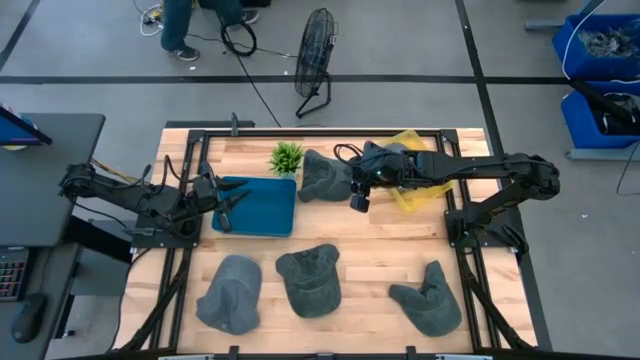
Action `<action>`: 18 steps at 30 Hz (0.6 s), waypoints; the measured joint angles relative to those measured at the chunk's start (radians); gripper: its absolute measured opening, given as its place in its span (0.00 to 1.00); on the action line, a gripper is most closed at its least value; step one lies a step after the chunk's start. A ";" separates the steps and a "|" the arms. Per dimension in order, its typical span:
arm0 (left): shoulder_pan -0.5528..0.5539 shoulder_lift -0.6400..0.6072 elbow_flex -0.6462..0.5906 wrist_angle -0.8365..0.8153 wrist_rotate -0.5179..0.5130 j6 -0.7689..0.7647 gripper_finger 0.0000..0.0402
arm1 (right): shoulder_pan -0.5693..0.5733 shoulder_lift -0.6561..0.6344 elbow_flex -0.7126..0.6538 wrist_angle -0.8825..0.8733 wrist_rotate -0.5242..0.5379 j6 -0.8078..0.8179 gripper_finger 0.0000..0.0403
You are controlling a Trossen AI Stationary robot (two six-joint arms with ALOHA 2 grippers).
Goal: Pick & Place hat
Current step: Put the gray cap into the yellow bin
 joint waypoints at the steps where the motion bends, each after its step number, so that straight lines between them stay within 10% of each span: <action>1: 0.000 0.000 0.000 0.001 0.000 -0.001 0.28 | 0.000 0.000 0.000 0.004 -0.021 0.009 0.35; 18: 0.005 0.000 0.000 0.049 0.000 -0.231 0.28 | 0.113 0.100 0.000 0.052 -0.123 0.126 0.35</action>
